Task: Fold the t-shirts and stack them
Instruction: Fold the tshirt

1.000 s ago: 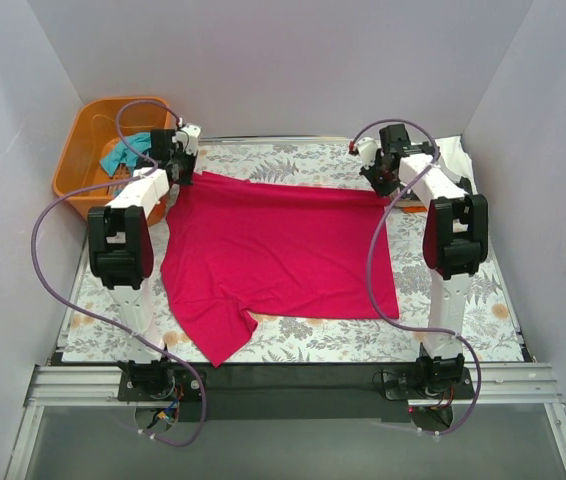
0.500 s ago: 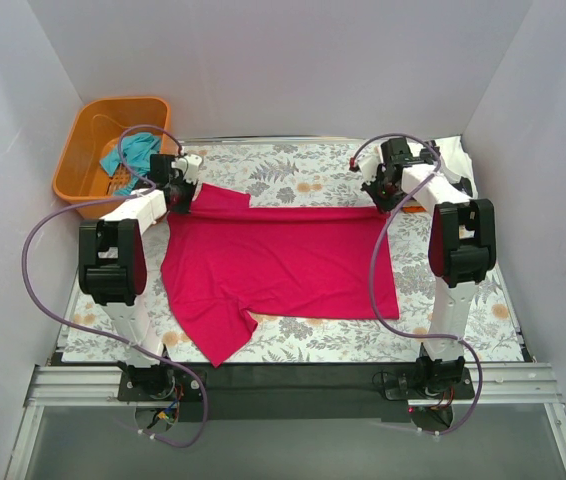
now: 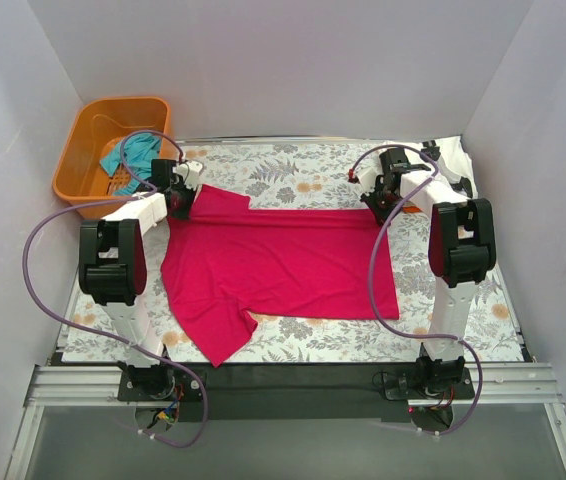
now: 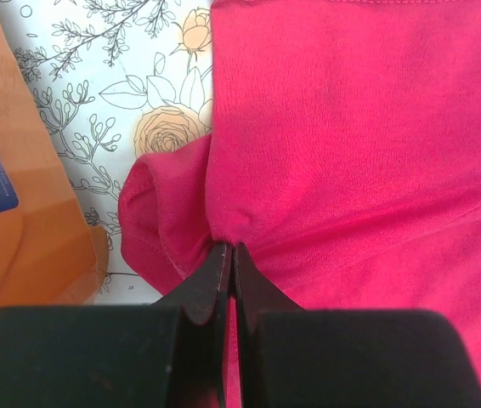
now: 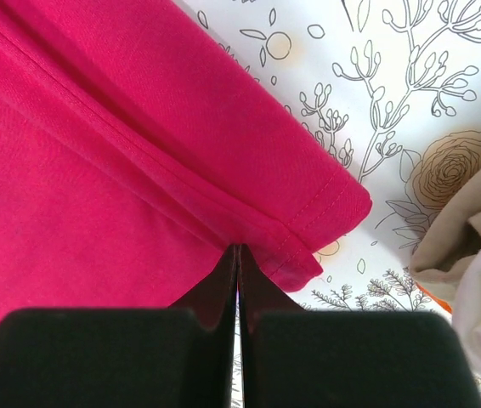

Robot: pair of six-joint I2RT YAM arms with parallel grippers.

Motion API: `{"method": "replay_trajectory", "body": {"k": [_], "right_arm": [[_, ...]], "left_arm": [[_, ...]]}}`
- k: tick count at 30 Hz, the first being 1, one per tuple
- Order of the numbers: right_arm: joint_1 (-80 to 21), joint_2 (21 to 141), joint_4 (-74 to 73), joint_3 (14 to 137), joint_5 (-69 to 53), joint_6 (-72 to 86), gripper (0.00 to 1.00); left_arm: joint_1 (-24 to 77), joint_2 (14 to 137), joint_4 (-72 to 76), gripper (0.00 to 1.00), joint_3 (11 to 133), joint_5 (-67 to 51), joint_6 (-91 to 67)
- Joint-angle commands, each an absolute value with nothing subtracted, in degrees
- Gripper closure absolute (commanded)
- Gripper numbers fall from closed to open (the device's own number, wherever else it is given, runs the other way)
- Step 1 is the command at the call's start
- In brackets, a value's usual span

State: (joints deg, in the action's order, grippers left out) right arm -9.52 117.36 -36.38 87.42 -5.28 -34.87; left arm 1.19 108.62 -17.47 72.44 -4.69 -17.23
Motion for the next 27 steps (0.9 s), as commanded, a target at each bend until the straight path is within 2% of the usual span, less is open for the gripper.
{"method": "replay_trajectory", "body": {"k": [1,4,5,6,7,9,10,13,14,16,17,19,27], "right_arm": [[-9.4,115.05,-37.79,87.19,-5.54,-36.04,0.99],[-9.4,114.52,-38.41,87.54,-5.89,-36.3,0.98],[-9.49,114.43,-38.58,87.63,-6.15,-36.39,0.95],[-9.41,114.09,-39.63,87.8,-6.94,-36.39,0.91],[-9.49,113.82,-39.99,88.06,-7.29,-36.56,0.83],[-9.49,112.77,-41.3,88.07,-8.6,-37.17,0.79],[-9.41,111.63,-43.05,88.24,-9.74,-38.13,0.74],[-9.41,110.14,-44.64,88.42,-10.81,-39.19,0.73],[-9.4,109.69,-44.65,88.68,-10.9,-39.2,0.74],[-9.4,109.07,-45.18,89.64,-11.6,-39.55,0.82],[-9.4,108.99,-45.18,90.26,-11.86,-39.2,0.82],[-9.32,110.74,-45.17,93.24,-11.34,-37.1,0.75],[-9.4,121.01,-45.97,102.74,-8.44,-34.01,0.68]], "left_arm": [[0.53,107.84,-18.1,1.0,71.81,-2.28,-15.47],[0.61,107.75,-19.07,1.0,71.98,-2.72,-15.29],[0.53,107.84,-19.59,1.0,72.68,-3.16,-15.29],[0.53,107.93,-20.38,0.94,73.12,-3.69,-15.38],[0.53,108.02,-21.43,0.9,73.39,-3.69,-15.38],[0.53,107.76,-22.14,0.8,74.44,-4.13,-15.64],[0.53,106.8,-24.41,0.66,76.53,-6.39,-15.91],[0.44,105.56,-26.01,0.62,79.43,-9.73,-16.17],[0.53,105.38,-26.36,0.56,80.85,-10.45,-16.95],[0.53,106.6,-27.59,0.54,85.22,-11.6,-17.66],[0.61,107.39,-27.86,0.53,86.73,-11.69,-18.28],[0.62,110.55,-28.21,0.53,90.76,-11.34,-18.81],[1.49,120.4,-28.57,0.49,100.54,-11.43,-21.97]]}}
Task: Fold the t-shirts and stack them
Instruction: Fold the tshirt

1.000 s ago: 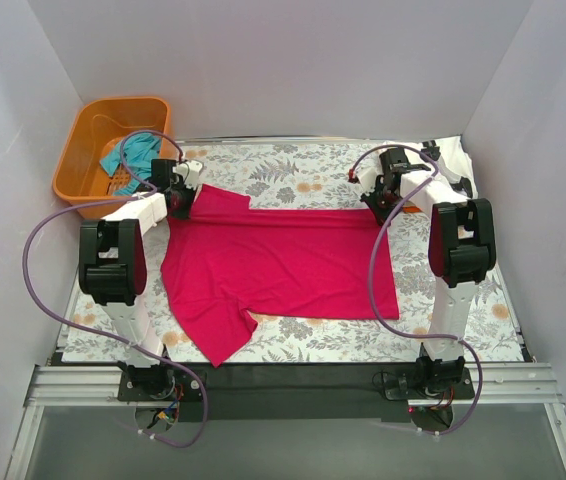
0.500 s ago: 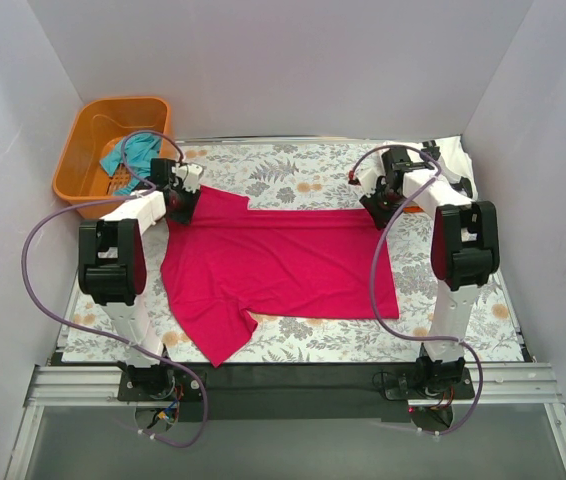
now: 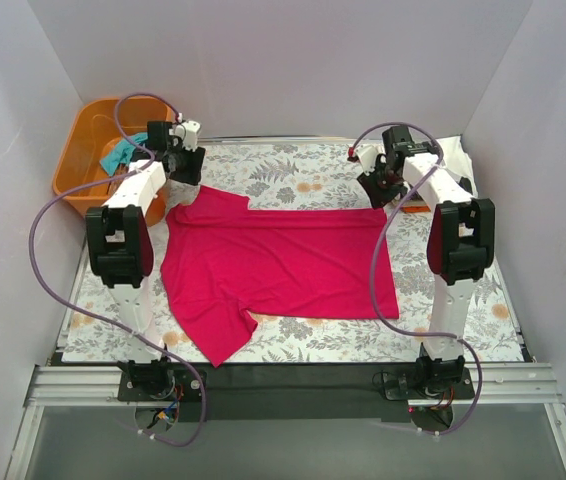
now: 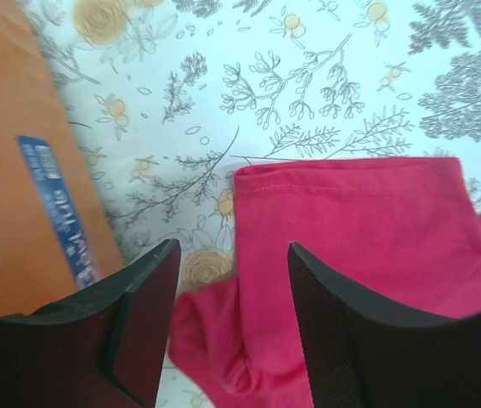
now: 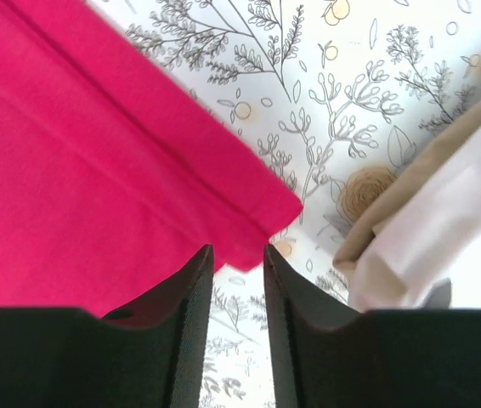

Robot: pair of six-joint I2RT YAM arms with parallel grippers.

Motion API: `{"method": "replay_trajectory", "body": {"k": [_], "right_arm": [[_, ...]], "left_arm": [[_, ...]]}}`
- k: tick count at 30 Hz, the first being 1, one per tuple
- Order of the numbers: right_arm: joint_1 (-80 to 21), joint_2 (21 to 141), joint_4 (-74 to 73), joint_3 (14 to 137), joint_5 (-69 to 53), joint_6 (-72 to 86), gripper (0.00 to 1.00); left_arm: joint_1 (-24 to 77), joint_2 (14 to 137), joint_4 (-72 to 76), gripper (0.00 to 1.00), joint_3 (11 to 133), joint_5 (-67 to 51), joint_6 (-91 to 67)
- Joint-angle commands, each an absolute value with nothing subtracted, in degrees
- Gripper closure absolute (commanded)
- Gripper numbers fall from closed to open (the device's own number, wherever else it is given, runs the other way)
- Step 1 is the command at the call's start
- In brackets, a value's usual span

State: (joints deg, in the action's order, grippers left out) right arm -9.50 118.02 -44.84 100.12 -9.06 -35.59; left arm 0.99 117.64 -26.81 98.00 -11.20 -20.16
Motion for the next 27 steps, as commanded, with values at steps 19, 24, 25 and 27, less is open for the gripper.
{"method": "replay_trajectory", "body": {"k": [19,24,25,27], "right_arm": [[-9.4,122.7,-47.2,103.88,-8.17,-34.45,0.52],[-9.32,122.17,-47.46,103.89,-8.0,-34.28,0.52],[-9.4,121.99,-47.46,103.71,-8.0,-34.19,0.52],[-9.4,121.21,-47.46,103.36,-8.09,-34.19,0.52]], "left_arm": [[2.81,132.63,-30.5,0.59,109.16,-14.59,-25.14],[2.99,134.03,-31.28,0.54,111.69,-15.39,-25.22],[3.08,134.73,-32.77,0.49,112.67,-15.03,-25.83],[3.08,136.14,-34.01,0.45,114.08,-15.2,-26.19]]}}
